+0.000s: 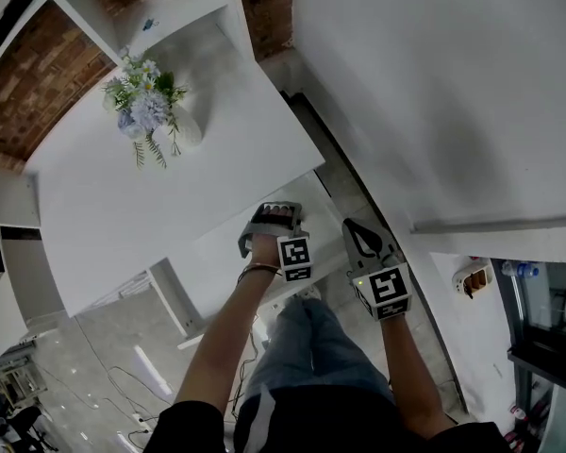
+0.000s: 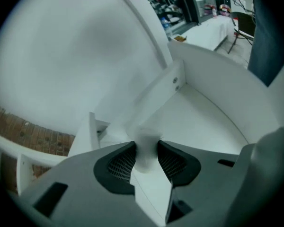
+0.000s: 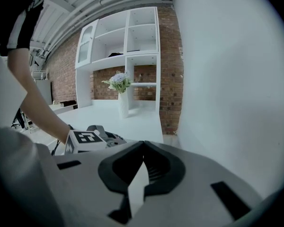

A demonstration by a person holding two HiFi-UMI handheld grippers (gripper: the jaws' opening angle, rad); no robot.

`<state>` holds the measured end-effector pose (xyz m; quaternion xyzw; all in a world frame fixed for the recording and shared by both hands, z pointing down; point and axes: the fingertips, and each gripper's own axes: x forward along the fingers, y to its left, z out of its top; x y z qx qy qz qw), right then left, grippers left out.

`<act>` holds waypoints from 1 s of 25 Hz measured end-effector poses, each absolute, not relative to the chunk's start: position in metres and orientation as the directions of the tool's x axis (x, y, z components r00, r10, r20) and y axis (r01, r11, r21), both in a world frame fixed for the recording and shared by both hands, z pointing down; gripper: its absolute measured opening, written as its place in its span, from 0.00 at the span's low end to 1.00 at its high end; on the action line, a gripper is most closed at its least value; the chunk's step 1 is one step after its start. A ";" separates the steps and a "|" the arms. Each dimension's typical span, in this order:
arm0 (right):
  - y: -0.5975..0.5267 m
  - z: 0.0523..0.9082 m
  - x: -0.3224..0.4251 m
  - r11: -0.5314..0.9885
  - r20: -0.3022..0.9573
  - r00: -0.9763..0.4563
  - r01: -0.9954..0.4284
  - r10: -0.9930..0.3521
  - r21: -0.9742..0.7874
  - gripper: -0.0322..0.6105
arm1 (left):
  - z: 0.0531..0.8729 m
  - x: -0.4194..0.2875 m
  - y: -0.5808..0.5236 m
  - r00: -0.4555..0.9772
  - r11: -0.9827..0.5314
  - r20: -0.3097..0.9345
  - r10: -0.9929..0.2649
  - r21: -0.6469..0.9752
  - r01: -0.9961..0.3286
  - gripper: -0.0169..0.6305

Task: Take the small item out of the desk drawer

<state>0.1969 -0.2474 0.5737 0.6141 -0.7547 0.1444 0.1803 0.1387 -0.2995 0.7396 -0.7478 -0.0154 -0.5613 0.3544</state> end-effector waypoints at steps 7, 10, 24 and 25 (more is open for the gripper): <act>-0.265 0.544 0.192 0.207 0.390 -0.190 -0.978 -0.901 0.002 0.05 | 0.631 0.122 -0.325 0.540 -0.823 0.686 -0.488 -0.568 -0.022 0.25; -0.279 0.527 0.174 0.244 0.350 -0.229 -0.970 -0.909 0.000 0.05 | 0.578 0.096 -0.340 0.585 -0.798 0.576 -0.572 -0.555 -0.235 0.25; -0.322 0.461 0.026 0.456 0.175 -0.453 -0.890 -0.874 -0.024 0.05 | 0.429 -0.126 -0.328 0.364 -0.380 0.121 -0.924 -0.168 -0.910 0.25; -0.322 0.458 0.017 0.465 0.165 -0.462 -0.885 -0.871 -0.026 0.05 | 0.428 -0.141 -0.323 0.337 -0.350 0.110 -0.935 -0.138 -0.926 0.25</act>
